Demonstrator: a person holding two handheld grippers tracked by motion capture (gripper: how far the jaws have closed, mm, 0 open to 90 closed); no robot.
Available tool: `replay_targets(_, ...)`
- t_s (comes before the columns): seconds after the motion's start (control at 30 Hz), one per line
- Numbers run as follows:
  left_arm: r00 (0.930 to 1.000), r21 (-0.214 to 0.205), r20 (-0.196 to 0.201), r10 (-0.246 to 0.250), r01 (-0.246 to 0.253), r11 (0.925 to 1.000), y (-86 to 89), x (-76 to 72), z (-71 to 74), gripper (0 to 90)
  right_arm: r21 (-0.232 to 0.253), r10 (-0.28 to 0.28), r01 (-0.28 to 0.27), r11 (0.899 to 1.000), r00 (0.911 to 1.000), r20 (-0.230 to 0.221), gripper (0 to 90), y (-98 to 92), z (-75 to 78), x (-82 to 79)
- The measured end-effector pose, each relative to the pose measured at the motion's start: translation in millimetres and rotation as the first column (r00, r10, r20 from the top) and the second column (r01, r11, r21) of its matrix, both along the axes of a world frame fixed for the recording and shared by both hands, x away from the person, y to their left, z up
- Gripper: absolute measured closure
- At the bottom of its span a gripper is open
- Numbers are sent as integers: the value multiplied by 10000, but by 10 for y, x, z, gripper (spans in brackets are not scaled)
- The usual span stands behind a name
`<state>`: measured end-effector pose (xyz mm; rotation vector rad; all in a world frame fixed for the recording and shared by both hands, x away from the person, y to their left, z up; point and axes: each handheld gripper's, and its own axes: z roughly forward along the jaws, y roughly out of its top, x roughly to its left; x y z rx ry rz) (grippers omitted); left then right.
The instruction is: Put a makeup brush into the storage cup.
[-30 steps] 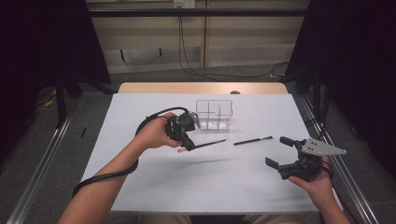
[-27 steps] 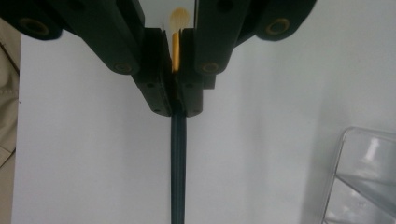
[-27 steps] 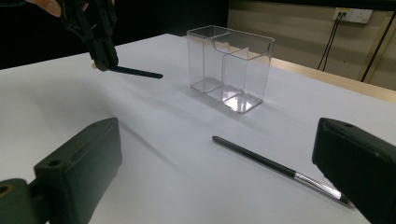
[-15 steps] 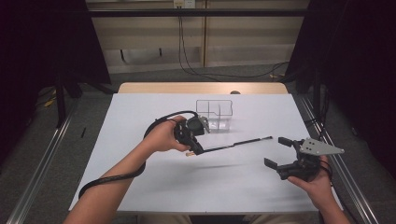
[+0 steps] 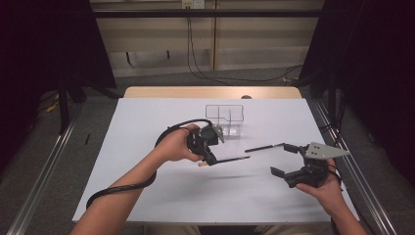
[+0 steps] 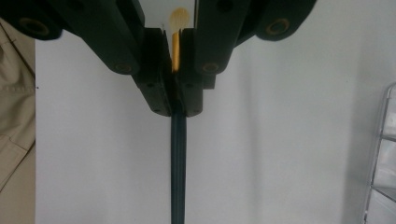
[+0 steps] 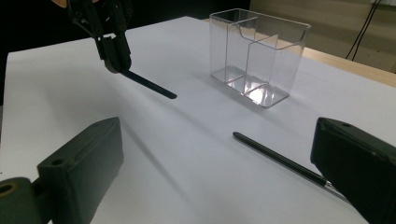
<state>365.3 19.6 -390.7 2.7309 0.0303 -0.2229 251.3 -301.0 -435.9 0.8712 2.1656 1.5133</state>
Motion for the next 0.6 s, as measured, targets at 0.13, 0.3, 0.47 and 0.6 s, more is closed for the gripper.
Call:
replay_targets(0.13, 10000, 22, 14, -97, 96, 10000, -34, 8, 2, 843, -252, 311, -314, 9992, 9994, -147, 25, 62, 25, 64)
replay_targets(0.3, 9997, 128, -14, -247, 247, 9996, -93, -3, -11, 843, -564, 614, -641, 9963, 9969, -491, 30, 126, 6, 127)
replay_targets(0.47, 9996, 73, -55, -279, 280, 9996, -122, -8, -16, 843, -741, 859, -912, 9931, 9938, -712, 34, 182, 6, 196)
replay_targets(0.6, 9993, 121, -109, -347, 348, 9993, -126, -2, -22, 843, -957, 1156, -1233, 9877, 9899, -821, 74, 237, 50, 256)
